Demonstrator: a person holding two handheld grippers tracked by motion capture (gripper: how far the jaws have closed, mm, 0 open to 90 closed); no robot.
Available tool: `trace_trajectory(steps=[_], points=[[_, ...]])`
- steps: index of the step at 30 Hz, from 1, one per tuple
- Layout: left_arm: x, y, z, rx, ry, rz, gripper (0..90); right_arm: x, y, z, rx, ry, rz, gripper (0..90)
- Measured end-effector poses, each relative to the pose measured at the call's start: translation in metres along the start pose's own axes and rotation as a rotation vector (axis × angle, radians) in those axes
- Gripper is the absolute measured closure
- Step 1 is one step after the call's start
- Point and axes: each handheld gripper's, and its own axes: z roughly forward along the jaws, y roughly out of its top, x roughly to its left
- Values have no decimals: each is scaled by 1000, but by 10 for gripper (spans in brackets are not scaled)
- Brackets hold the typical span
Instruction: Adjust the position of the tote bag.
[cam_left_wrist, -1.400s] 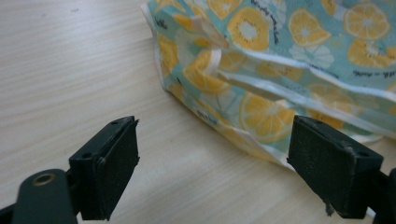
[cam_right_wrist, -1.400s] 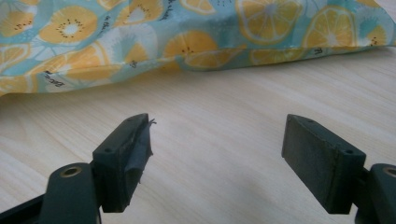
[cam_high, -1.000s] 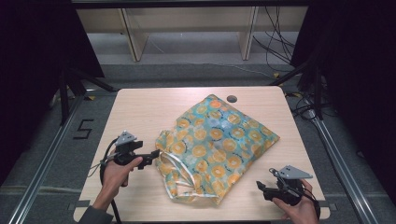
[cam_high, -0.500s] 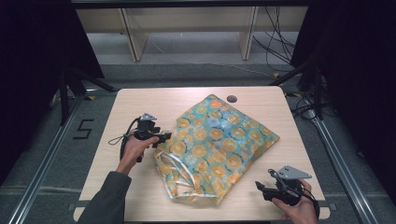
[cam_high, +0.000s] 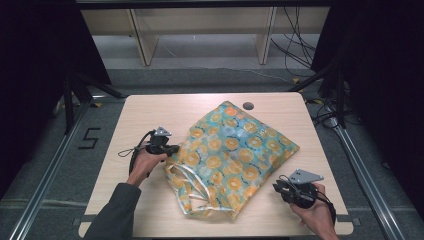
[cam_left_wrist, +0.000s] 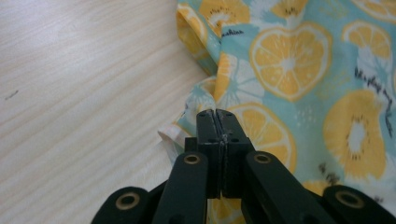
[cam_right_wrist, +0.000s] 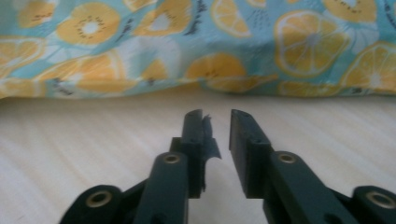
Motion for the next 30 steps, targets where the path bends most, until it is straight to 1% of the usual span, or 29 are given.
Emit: trace_trajectory(steps=[1,3,4,5,6,7,8,9,10,11,12,13,14,15,16,17,18,19,21,22,23,25,27,28,29,30], points=[[-2,-3,-4,-2,7,5,889,-2,2,2,3,-1,1,799],[-5,-7,-9,-2,-5,10,890,-9,9,10,5,-4,11,830],[-6,-9,-11,4,-14,26,890,-14,12,15,22,-21,-4,841],[-7,-12,-14,-5,-37,25,890,-17,14,19,22,-28,-14,852],[-7,-14,-15,-10,-40,23,891,-23,18,26,23,-30,-25,865],[-8,-15,-17,-4,-35,27,891,-26,21,30,29,-35,-23,873],[-9,-16,-18,0,-40,33,892,-29,22,34,24,-49,-32,877],[-10,-19,-19,-8,-37,34,892,-30,24,34,37,-39,-21,884],[-12,-20,-20,-1,-39,46,892,-32,26,38,34,-30,14,886],[-12,-20,-20,-1,-39,46,892,-32,26,38,34,-30,14,886],[-13,-23,-23,-6,-43,47,892,-34,27,41,56,-35,7,888],[-16,-25,-24,-14,-49,27,892,-43,28,45,82,-88,-65,888],[-17,-27,-27,-16,-71,23,892,-44,30,49,88,-92,-60,888],[-18,-28,-29,-19,-79,30,892,-46,32,52,84,-95,-68,888],[-20,-30,-31,-15,-80,47,892,-48,35,55,89,-97,-69,888],[-22,-32,-33,-16,-75,50,892,-50,37,58,83,-91,-78,888],[-25,-34,-35,-18,-77,38,892,-51,40,62,87,-82,-72,888],[-28,-37,-36,-18,-81,38,892,-53,43,66,95,-88,-78,888],[-34,-42,-41,-16,-91,57,892,-56,49,73,90,-96,-88,888],[-37,-44,-43,-19,-95,59,892,-58,52,77,94,-102,-82,888],[-39,-47,-45,-21,-105,54,892,-59,56,80,92,-88,-87,888],[-47,-52,-48,-22,-129,53,892,-62,63,88,99,-99,-82,886],[-54,-55,-50,-33,-177,45,891,-65,70,95,92,-107,-93,880],[-59,-57,-50,-42,-192,39,891,-67,74,98,95,-101,-101,877],[-62,-58,-51,-33,-200,54,890,-68,78,100,96,-106,-99,875],[-66,-60,-50,-32,-214,39,890,-70,81,103,82,-98,-96,872]])
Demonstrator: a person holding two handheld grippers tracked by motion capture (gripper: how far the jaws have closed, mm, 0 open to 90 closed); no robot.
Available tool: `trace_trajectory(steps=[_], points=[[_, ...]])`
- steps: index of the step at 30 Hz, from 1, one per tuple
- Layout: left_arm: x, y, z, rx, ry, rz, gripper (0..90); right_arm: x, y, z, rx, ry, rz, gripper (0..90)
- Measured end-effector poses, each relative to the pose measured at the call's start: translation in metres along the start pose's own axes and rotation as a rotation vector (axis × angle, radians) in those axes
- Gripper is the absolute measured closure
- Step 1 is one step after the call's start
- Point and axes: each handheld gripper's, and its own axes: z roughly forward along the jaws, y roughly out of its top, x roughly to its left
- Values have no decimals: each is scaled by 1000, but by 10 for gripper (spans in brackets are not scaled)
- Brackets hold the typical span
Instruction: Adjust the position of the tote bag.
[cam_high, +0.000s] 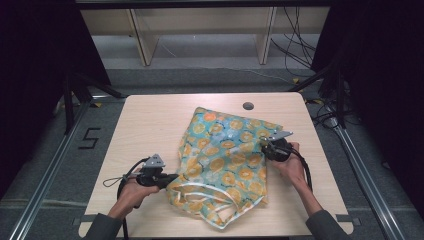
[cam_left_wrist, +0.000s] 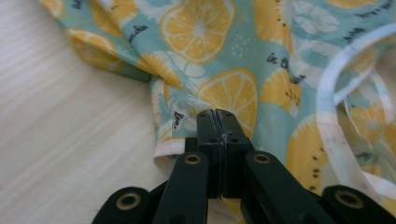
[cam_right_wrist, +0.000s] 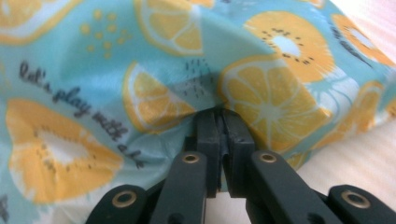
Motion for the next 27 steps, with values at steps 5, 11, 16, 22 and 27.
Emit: trace_trajectory(steps=[5,11,16,22,27], points=[[-22,-5,5,-2,-43,18,889,-8,10,6,-18,-14,15,853],[-40,-9,9,-2,-73,22,884,-7,14,-19,-89,7,48,792],[-38,-5,-2,-34,14,14,716,5,12,-53,-133,90,54,702],[-46,8,-22,-89,88,57,554,31,7,-77,-113,170,34,574],[-73,23,-27,-126,53,81,419,45,-2,-86,-119,199,21,508]])
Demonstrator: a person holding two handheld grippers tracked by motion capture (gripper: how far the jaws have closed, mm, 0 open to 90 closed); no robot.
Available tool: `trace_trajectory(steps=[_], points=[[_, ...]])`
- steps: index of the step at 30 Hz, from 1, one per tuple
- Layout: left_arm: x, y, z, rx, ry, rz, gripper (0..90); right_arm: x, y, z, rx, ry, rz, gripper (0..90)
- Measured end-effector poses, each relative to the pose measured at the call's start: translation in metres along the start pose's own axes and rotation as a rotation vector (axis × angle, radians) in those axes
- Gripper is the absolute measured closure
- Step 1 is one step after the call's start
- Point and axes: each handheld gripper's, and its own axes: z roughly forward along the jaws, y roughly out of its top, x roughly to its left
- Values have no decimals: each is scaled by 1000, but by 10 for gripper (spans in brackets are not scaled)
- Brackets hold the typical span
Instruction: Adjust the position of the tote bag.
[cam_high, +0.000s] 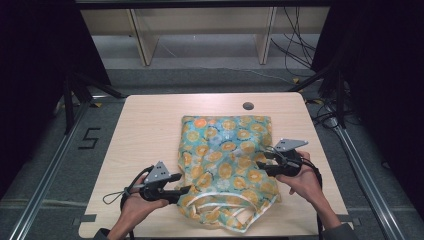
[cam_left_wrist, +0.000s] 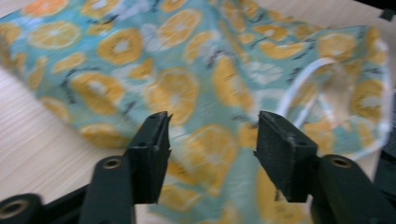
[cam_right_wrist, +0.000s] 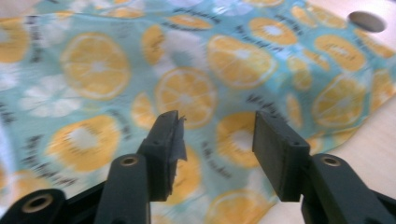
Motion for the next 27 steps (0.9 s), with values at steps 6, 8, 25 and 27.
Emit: trace_trajectory(steps=[6,8,25,27], points=[[-19,3,16,97,16,70,362,15,-11,-9,-4,63,8,481],[-15,0,21,138,47,112,355,21,-12,-10,5,78,8,474],[1,26,24,65,71,206,887,43,-15,-23,-21,136,-41,438],[4,37,23,48,67,205,890,45,-14,-25,-13,123,-39,433]])
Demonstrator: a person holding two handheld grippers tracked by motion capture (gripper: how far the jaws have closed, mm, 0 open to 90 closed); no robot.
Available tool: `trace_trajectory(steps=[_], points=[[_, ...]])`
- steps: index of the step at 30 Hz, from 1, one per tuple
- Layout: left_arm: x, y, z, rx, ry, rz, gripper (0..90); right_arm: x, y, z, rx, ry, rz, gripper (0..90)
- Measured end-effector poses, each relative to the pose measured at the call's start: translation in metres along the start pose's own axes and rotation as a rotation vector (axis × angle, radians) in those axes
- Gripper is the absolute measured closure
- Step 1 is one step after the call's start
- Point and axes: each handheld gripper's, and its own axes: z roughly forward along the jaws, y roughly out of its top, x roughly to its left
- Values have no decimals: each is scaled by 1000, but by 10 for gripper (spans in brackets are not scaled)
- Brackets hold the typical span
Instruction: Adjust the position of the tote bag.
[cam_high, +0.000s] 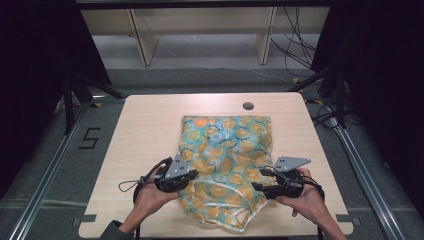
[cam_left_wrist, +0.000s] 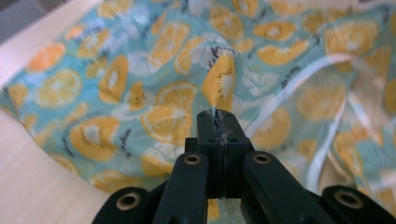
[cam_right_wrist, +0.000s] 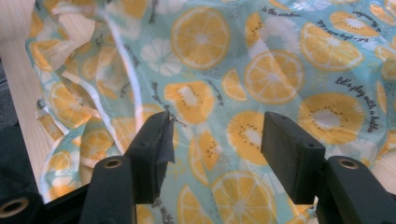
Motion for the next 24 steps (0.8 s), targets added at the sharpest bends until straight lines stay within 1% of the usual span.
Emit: trace_trajectory(steps=[1,2,3,4,5,6,7,9,10,11,12,13,14,15,16,17,18,19,20,21,22,23,24], points=[[3,7,0,-15,4,-8,890,0,0,0,-4,9,-6,431],[7,12,2,-28,-5,-12,891,0,1,-1,6,-1,-7,428],[11,17,3,-36,-3,-18,890,2,1,0,-4,13,-12,427],[14,21,4,-53,-9,-25,890,3,2,-1,-10,5,-16,423],[17,25,6,-68,-8,-47,890,4,3,0,-3,12,-13,418],[18,28,8,-82,-5,-54,890,5,4,-2,-1,11,-24,412],[21,32,8,-77,-1,-49,891,7,4,-2,-2,20,-28,407],[25,37,10,-92,-2,-53,890,11,5,0,3,34,-43,399],[26,39,11,-97,-9,-64,890,13,6,1,12,38,-40,396],[26,39,11,-97,-9,-64,890,13,6,1,12,38,-40,396],[26,42,13,-109,-6,-79,890,15,6,3,17,38,-40,392],[28,43,13,-101,-4,-66,889,18,6,7,27,46,-48,396],[28,44,14,-108,-8,-72,889,19,5,10,34,44,-49,423],[29,44,15,-106,-6,-65,888,20,5,12,36,37,-57,466],[29,45,16,-110,-5,-84,889,21,4,16,57,29,-61,548],[30,45,17,-117,-8,-83,888,21,4,19,76,3,-79,663],[32,45,17,-112,-8,-70,888,19,5,21,97,-7,-110,756],[33,45,18,-121,-2,-86,888,18,6,25,85,-29,-124,812],[38,45,18,-102,-2,-66,887,14,10,28,75,-57,-148,865],[40,45,19,-111,9,-85,887,10,16,27,80,-52,-151,888],[42,44,20,-115,14,-102,887,3,22,28,52,-77,-158,893],[47,43,21,-111,17,-99,886,-3,29,28,39,-85,-143,898],[50,41,23,-104,20,-114,885,-12,36,29,20,-110,-150,900]])
